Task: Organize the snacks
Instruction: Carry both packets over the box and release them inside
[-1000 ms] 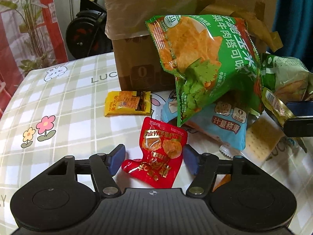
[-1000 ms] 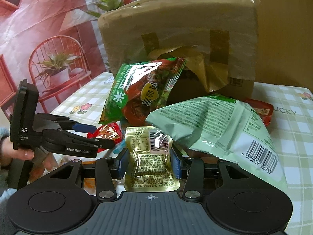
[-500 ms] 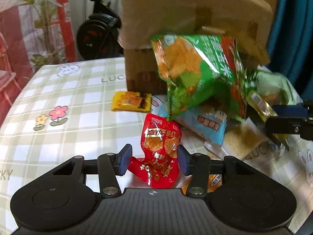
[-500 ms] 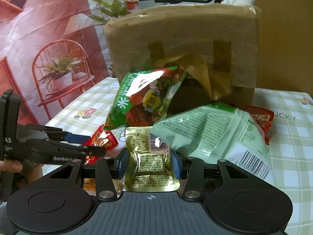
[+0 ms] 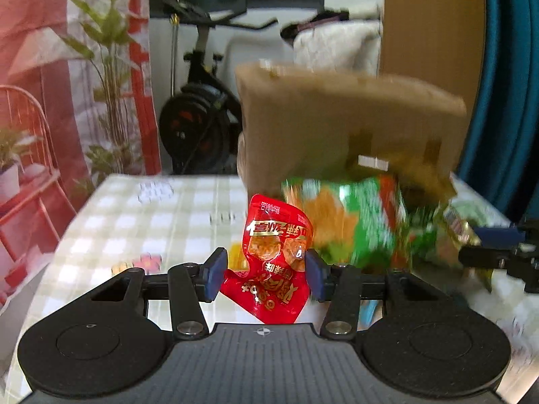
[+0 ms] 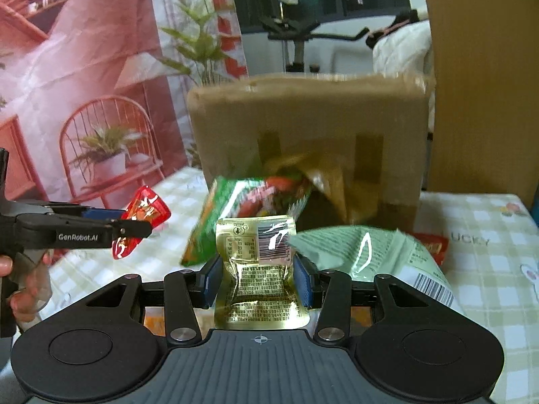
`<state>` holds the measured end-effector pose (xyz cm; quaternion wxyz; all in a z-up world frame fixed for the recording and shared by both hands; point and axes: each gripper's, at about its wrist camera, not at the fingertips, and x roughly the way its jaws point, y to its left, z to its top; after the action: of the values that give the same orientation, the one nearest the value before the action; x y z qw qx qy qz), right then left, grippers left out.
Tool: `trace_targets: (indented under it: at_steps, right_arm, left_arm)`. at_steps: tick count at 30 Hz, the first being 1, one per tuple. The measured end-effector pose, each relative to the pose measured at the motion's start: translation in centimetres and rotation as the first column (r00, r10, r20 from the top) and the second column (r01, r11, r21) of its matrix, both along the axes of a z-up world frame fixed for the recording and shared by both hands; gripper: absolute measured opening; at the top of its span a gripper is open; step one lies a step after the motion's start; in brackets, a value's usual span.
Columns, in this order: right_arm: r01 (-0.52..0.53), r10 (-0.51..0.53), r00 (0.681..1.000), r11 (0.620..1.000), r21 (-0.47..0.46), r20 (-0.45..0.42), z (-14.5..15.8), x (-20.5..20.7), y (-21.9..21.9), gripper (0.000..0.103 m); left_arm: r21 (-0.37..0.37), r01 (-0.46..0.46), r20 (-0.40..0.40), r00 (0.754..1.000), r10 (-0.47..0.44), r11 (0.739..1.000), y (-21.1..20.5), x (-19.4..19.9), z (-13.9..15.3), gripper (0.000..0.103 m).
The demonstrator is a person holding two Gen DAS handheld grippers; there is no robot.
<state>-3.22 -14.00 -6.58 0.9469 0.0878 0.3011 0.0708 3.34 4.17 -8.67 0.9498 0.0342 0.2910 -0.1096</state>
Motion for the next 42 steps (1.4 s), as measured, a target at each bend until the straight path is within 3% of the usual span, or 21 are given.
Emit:
trace_targets:
  at_steps: [7, 13, 18, 23, 30, 37, 42]
  right_arm:
    - [-0.006, 0.006, 0.995, 1.0, 0.004, 0.098, 3.9, 2.0, -0.8, 0.042]
    - [0.021, -0.002, 0.977, 0.996, -0.086, 0.212, 8.6, 5.3, -2.3, 0.042]
    - [0.09, -0.055, 0.975, 0.984, -0.155, 0.216, 10.6, 10.6, -5.5, 0.042]
    - [0.126, -0.088, 0.978, 0.972, -0.199, 0.19, 10.6, 15.9, -7.5, 0.042]
    - [0.139, -0.123, 0.988, 0.967, -0.211, 0.09, 7.8, 20.2, -8.8, 0.043]
    - [0.137, -0.13, 0.99, 0.971, -0.195, 0.049, 6.3, 19.4, -8.4, 0.056]
    - [0.131, -0.122, 0.991, 0.971, -0.199, 0.057, 7.0, 17.6, -7.6, 0.068]
  left_arm:
    - [-0.019, 0.009, 0.103, 0.995, -0.007, 1.0, -1.3, 1.0, 3.9, 0.053]
    - [-0.056, 0.023, 0.17, 0.985, -0.013, 0.998, -2.5, 3.8, 7.2, 0.053]
    - [-0.068, 0.04, 0.216, 0.976, -0.025, 0.997, -4.5, 8.0, 9.6, 0.053]
    - [-0.063, 0.045, 0.207, 0.978, -0.031, 0.997, -6.6, 12.8, 10.7, 0.053]
    - [-0.066, 0.035, 0.139, 0.99, -0.026, 0.997, -8.1, 17.4, 9.4, 0.055]
    - [-0.039, 0.032, 0.095, 0.995, -0.028, 0.999, -7.3, 18.0, 8.4, 0.063]
    - [-0.031, 0.03, 0.11, 0.994, -0.026, 0.999, -6.6, 16.4, 9.0, 0.078]
